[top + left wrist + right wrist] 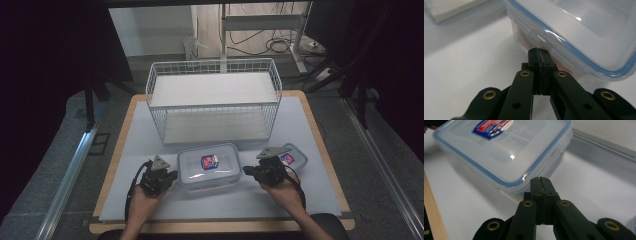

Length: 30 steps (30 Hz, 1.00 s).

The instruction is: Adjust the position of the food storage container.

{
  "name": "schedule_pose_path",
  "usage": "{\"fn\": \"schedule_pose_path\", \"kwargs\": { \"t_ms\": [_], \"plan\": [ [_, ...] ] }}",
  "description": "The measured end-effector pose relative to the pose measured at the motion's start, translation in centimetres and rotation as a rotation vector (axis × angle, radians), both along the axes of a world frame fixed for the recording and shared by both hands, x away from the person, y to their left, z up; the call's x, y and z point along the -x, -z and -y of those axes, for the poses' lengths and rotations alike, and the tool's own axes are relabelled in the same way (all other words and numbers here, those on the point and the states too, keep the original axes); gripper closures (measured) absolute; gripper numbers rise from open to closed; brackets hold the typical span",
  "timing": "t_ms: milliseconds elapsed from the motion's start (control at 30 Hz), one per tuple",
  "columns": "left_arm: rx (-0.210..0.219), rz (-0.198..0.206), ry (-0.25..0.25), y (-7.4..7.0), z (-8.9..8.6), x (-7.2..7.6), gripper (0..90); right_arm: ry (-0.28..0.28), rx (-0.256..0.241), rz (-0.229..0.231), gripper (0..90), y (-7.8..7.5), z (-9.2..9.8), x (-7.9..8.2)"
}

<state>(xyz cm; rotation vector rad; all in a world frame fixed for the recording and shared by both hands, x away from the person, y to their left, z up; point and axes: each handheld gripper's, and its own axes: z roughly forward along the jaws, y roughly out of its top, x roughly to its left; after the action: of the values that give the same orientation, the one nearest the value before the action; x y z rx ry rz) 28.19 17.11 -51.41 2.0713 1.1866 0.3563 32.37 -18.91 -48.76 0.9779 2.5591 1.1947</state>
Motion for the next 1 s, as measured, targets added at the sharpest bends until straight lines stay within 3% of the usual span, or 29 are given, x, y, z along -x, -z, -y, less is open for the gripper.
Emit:
{"fn": "schedule_pose_path", "kwargs": {
  "t_ms": [33, 100, 200, 233, 267, 400, 633, 667, 1000],
  "plan": [
    [0.011, -0.004, 0.001, 0.0, 0.1, -0.4, 89.8, 0.009, 0.004, 0.002, 89.8, 0.0, 0.1, -0.1],
    [-0.01, 0.008, -0.002, 0.0, 0.5, -1.1, 89.9, 0.029, 0.009, 0.017, 89.8, -0.2, 0.1, -0.4],
    [0.006, 0.008, 0.005, 0.1, 0.8, -2.0, 89.5, 0.069, 0.025, 0.055, 89.7, -0.5, 0.1, -1.2],
    [0.006, 0.008, 0.005, 0.1, 0.8, -2.0, 89.4, 0.069, 0.025, 0.055, 89.7, -0.5, 0.1, -1.2],
    [0.011, 0.008, 0.004, 0.1, 0.8, -2.1, 89.4, 0.098, 0.061, 0.054, 89.7, 0.0, 0.2, -1.8],
    [0.017, 0.012, 0.004, 0.2, 0.8, -2.1, 89.6, 0.122, 0.076, 0.043, 89.8, 0.6, -0.2, -2.7],
    [0.035, 0.002, 0.011, 0.3, 0.8, -2.1, 90.0, 0.116, 0.065, 0.011, 89.9, 0.7, -0.2, -2.7],
    [0.027, 0.001, 0.011, 0.2, 0.9, -1.9, 90.0, 0.107, 0.089, 0.012, 89.9, 1.1, -0.3, -2.3],
    [0.015, -0.012, 0.028, 0.1, 1.2, -0.3, 90.0, 0.086, 0.076, -0.009, 89.9, 1.1, 0.3, -0.7]
  ]
}}
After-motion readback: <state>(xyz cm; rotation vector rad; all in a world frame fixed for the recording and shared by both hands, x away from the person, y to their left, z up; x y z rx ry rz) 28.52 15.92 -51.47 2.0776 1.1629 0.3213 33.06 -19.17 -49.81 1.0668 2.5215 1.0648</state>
